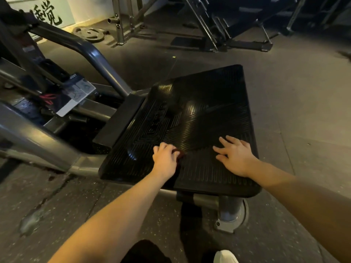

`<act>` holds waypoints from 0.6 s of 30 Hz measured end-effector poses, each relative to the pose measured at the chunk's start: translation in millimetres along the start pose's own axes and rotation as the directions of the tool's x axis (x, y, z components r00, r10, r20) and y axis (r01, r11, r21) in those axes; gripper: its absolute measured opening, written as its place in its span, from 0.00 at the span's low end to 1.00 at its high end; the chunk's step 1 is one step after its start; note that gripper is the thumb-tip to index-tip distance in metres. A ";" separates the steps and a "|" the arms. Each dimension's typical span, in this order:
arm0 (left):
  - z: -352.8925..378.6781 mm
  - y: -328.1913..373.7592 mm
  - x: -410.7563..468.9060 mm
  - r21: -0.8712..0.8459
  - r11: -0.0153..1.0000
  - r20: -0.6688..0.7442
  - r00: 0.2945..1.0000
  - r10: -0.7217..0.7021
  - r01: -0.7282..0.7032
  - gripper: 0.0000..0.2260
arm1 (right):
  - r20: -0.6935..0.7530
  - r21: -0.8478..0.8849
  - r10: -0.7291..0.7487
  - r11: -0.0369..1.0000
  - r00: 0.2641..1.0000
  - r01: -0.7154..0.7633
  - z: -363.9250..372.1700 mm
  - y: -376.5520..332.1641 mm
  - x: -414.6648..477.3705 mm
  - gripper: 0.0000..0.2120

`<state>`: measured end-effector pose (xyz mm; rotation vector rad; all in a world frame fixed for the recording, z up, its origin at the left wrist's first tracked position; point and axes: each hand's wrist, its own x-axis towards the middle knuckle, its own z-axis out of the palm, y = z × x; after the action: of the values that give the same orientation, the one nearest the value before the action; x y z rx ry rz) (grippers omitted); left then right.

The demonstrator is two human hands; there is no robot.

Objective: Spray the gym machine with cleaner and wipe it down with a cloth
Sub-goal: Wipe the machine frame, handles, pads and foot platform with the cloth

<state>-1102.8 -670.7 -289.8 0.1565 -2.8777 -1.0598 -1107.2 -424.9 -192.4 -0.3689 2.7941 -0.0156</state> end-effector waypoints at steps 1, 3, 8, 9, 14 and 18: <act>2.3 7.9 12.4 0.027 1.000 -0.003 1.000 0.004 -0.004 0.10 | -0.017 0.008 -0.002 1.000 1.000 0.002 1.4 1.2 0.9 0.23; 6.9 13.9 23.7 0.079 0.997 -0.007 1.000 0.022 -0.021 0.11 | -0.049 0.017 -0.015 1.000 0.999 0.016 4.2 3.9 3.8 0.23; 4.4 -7.8 -28.1 0.064 0.997 -0.044 0.998 0.055 -0.052 0.10 | -0.046 0.030 -0.032 0.999 0.998 0.033 8.6 3.9 5.3 0.23; 1.0 -12.4 -44.6 0.065 0.995 -0.038 0.996 0.075 -0.073 0.09 | -0.034 0.035 -0.031 0.999 0.999 0.032 8.1 2.9 5.2 0.23; -14.3 -15.8 -103.4 0.037 0.993 0.052 0.992 0.114 -0.116 0.07 | 0.025 0.020 -0.031 0.999 0.999 0.030 -1.6 -1.1 3.3 0.23; -15.9 8.2 -66.7 0.013 0.993 0.007 0.993 0.117 -0.117 0.09 | 0.037 0.046 -0.036 0.998 0.999 0.034 -2.9 -4.6 -0.3 0.23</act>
<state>-1035.6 -666.7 -274.5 -0.0147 -2.8594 -1.0229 -1106.8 -429.4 -189.4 -0.4026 2.7450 -0.0795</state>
